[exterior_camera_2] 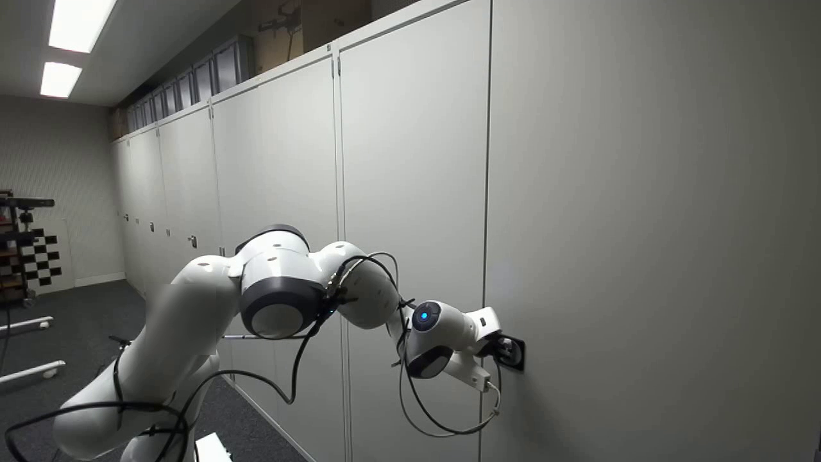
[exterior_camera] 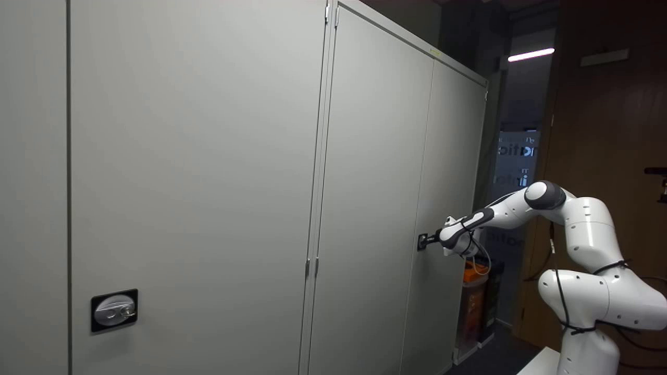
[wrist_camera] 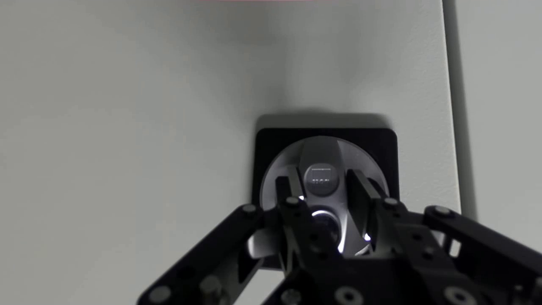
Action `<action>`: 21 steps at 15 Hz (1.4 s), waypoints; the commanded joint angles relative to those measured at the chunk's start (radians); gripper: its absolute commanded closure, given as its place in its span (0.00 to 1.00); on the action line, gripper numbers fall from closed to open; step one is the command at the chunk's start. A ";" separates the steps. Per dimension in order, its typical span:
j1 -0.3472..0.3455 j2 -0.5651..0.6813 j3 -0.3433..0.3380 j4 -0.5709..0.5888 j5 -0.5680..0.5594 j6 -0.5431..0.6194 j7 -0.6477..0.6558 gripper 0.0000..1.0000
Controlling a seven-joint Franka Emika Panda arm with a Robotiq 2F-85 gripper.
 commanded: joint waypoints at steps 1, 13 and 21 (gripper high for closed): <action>-0.012 -0.005 -0.045 0.099 -0.008 0.017 -0.039 0.92; 0.045 0.049 -0.120 0.059 0.071 0.016 -0.008 0.04; 0.088 0.134 -0.155 -0.057 0.190 0.010 0.024 0.00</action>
